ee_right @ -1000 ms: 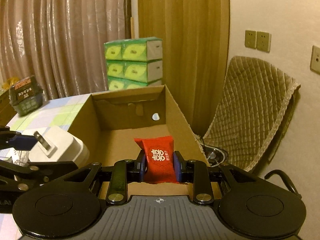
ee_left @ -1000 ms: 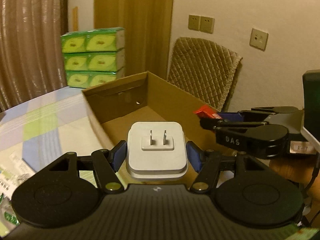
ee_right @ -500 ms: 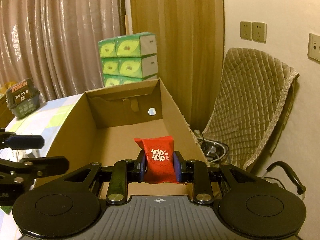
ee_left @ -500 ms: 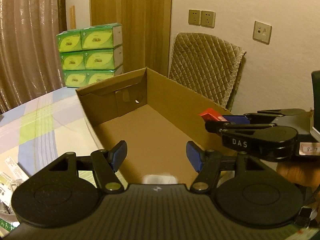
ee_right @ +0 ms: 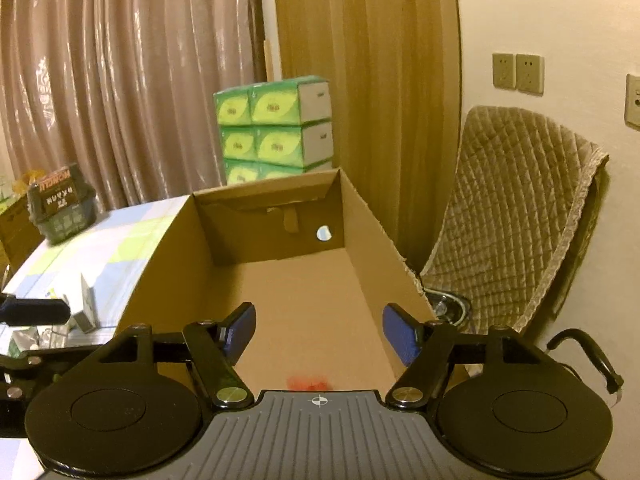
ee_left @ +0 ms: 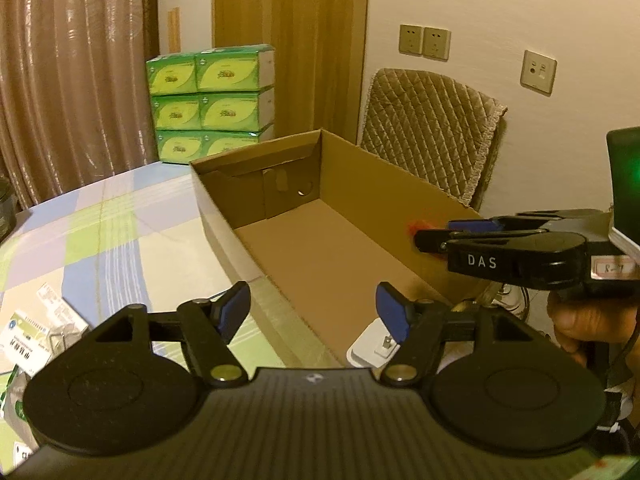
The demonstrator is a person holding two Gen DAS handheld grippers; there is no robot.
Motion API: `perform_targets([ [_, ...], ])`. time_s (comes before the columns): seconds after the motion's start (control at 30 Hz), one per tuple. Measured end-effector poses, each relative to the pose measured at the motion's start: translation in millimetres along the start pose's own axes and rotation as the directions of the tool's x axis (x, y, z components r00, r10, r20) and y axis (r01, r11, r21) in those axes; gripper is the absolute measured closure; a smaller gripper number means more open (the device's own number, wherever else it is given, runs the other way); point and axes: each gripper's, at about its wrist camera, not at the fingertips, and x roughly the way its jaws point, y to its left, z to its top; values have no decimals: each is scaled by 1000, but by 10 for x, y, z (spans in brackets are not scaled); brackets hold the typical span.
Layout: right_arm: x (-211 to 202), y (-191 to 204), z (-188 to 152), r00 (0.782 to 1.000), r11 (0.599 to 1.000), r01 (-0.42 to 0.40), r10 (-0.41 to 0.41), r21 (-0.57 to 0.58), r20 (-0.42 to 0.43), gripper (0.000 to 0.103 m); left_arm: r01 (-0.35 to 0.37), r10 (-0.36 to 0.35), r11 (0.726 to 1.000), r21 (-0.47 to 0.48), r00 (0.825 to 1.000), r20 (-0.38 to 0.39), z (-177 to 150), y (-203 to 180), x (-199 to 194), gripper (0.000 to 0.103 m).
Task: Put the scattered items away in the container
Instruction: 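Open the left tool to drop the plug while the right tool drops the red packet, then withdraw both open tools from the cardboard box back over the table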
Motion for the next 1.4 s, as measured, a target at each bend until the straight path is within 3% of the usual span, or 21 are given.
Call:
perform_targets([
  [0.37, -285, 216, -53, 999, 1000, -28, 28, 7, 28, 35, -66, 65, 995, -75, 998, -19, -309, 272, -320, 36],
  [0.8, -731, 1032, -185, 978, 977, -195, 200, -82, 54, 35, -217, 202, 963, -162, 974, -103, -1014, 758, -988, 33],
  [1.13, -741, 1588, -523, 943, 920, -331, 327, -212, -56, 35, -315, 293, 930, -190, 946, -138, -1372, 1050, -1364, 31],
  [1.4, -551, 1744, -709, 924, 890, -381, 355, -250, -142, 35, -342, 316, 915, -215, 937, -147, -1478, 1208, -1455, 29],
])
